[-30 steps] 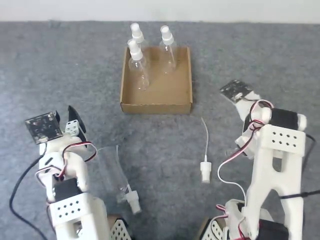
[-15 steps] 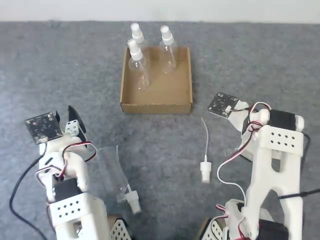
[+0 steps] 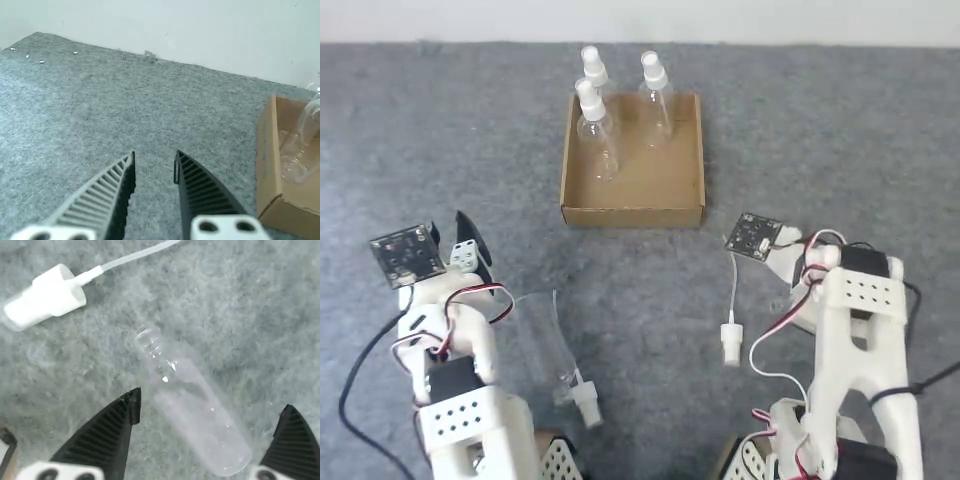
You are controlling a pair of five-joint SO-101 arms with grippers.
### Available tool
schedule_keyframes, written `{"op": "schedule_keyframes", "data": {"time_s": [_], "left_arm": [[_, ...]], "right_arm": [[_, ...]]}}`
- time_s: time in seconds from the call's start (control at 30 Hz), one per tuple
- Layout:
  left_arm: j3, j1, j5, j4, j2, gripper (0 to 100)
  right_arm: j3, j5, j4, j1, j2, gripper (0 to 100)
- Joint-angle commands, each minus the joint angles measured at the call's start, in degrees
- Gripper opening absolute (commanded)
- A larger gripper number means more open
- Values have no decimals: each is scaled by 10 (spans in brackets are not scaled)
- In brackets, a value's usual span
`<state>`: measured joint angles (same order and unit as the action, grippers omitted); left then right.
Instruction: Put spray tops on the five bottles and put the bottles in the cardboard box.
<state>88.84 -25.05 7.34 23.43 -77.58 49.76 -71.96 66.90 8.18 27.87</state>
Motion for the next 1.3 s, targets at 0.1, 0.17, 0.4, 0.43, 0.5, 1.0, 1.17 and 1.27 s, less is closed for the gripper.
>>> {"op": "schedule_keyframes", "data": {"time_s": [0.1, 0.17, 0.4, 0.43, 0.5, 1.0, 1.17, 1.27], "left_arm": [[-16, 1, 5, -20, -7, 120], [-16, 1, 5, -20, -7, 120], [-16, 1, 5, -20, -7, 120], [-16, 1, 5, -20, -7, 120], [-16, 1, 5, -20, -7, 120], [-16, 1, 5, -20, -7, 120], [-16, 1, 5, -20, -7, 120], [-16, 1, 5, -20, -7, 120]], "right_arm": [[33, -8, -71, -8, 27, 369], [51, -8, -95, -8, 27, 369], [111, -8, -173, -8, 27, 369], [118, -8, -183, -8, 27, 368], [128, -8, -197, -7, 27, 353], [131, 75, -242, -9, 29, 126], [131, 157, -259, -37, 29, 126], [131, 194, -260, -57, 31, 126]]}}
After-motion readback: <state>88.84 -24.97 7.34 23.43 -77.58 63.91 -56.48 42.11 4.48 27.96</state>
